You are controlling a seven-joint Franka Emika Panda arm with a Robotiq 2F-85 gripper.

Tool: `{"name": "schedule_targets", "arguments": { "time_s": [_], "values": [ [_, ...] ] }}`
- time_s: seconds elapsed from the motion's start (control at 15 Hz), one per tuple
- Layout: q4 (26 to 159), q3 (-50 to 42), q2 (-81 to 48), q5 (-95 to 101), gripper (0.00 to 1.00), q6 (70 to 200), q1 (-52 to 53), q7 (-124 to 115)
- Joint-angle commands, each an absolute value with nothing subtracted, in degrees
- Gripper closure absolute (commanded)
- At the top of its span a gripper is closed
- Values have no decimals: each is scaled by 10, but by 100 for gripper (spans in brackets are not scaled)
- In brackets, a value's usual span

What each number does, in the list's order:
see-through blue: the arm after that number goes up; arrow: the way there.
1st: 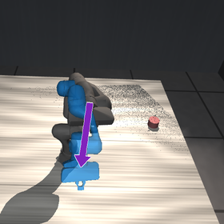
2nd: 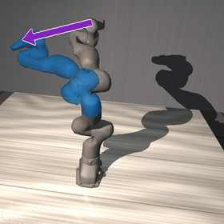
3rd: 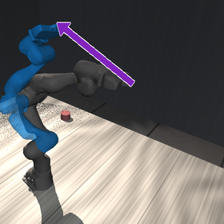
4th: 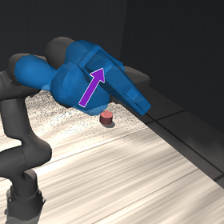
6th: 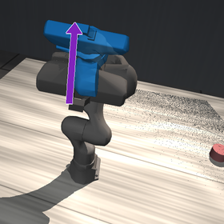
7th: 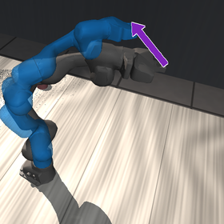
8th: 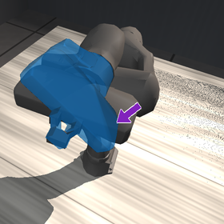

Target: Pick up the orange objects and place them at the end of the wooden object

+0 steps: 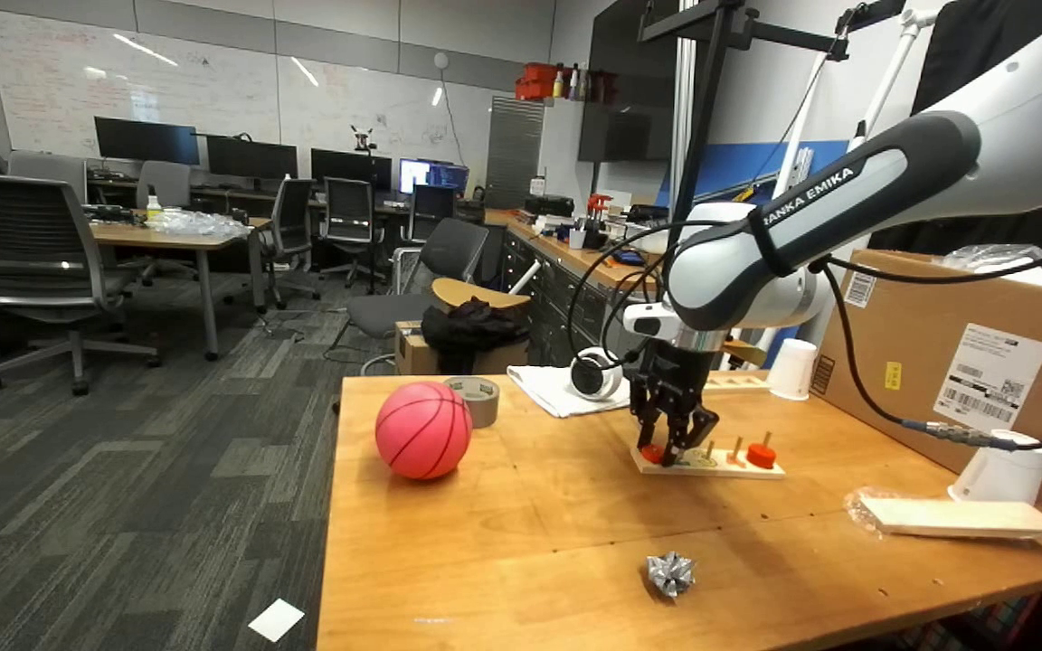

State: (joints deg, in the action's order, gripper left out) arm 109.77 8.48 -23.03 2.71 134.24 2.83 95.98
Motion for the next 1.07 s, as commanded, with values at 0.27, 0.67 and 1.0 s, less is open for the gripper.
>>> {"name": "schedule_targets", "arguments": {
  "time_s": [0.27,0.67,1.0],
  "values": [
    [1087,82,-229,49,83,1328,28,949],
    [1084,63,-203,92,83,1313,29,931],
    [1088,43,-175,116,83,1313,21,906]
  ]
}}
